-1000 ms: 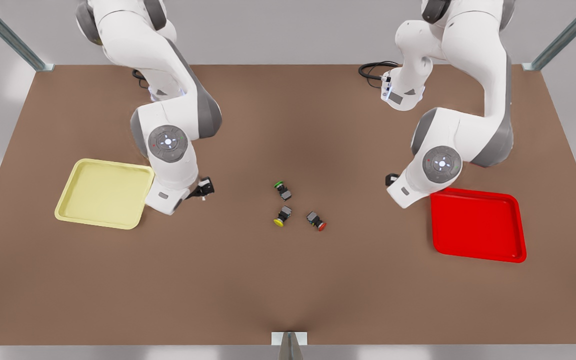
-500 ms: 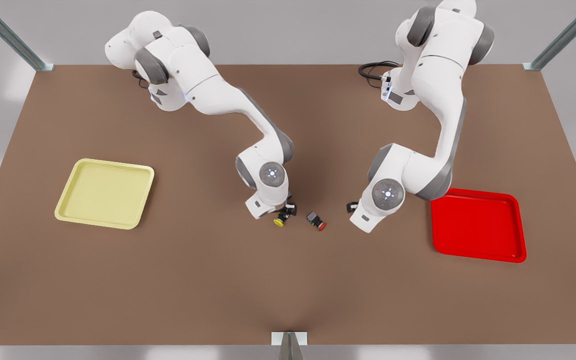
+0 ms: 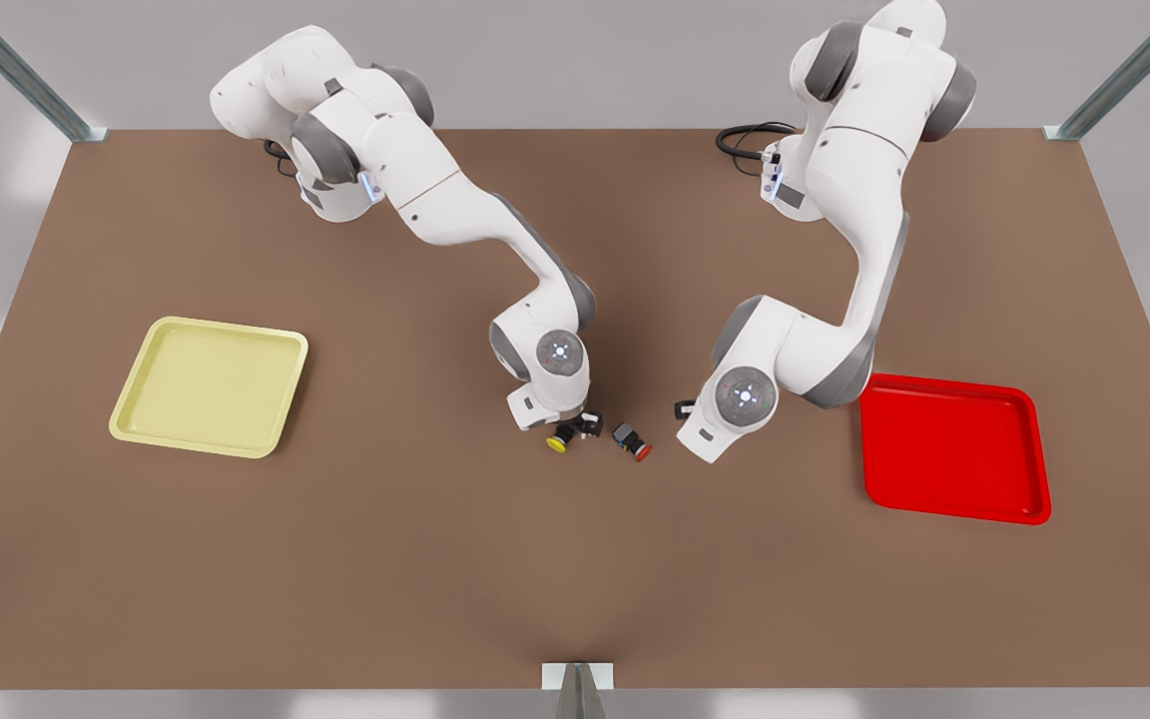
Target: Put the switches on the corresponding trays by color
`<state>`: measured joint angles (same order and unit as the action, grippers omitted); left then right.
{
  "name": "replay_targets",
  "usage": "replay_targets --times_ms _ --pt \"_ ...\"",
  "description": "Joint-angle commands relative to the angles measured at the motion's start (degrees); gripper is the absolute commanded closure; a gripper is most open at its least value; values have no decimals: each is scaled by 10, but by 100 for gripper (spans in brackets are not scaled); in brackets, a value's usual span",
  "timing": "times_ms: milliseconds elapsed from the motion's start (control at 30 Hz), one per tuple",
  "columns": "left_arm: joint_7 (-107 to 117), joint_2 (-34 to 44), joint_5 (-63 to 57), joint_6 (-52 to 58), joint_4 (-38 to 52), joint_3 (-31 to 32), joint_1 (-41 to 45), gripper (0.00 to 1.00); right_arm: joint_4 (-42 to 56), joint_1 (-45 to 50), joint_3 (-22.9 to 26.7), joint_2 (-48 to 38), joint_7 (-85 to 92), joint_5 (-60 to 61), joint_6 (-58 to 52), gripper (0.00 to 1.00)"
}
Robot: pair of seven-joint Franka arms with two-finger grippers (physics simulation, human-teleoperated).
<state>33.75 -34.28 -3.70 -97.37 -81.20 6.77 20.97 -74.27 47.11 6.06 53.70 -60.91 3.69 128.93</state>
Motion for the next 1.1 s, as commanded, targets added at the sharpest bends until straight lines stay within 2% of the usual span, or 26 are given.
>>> replay_targets --times_ms 0,400,433,500,667,1000,1067 --pt "0 1 0 2 1 1 -1 0 0 0 0 1 0 0 0 0" --pt "-3 -4 -1 -5 3 0 -3 0 2 0 -13 8 -27 25 -3 0" --pt "-3 -4 -1 -5 3 0 -3 0 2 -1 -13 8 -26 25 -2 2" --pt "-2 -7 -1 -8 2 0 -3 0 2 -1 -13 9 -26 25 -1 16" --pt "-2 -16 0 -12 1 1 -3 0 2 -2 -13 10 -26 25 -1 30" --pt "-11 -18 -1 -18 3 1 -3 0 6 -3 -13 14 -26 25 -3 35" --pt "-11 -17 -1 -17 2 4 -4 0 6 -3 -13 14 -25 25 -3 43"
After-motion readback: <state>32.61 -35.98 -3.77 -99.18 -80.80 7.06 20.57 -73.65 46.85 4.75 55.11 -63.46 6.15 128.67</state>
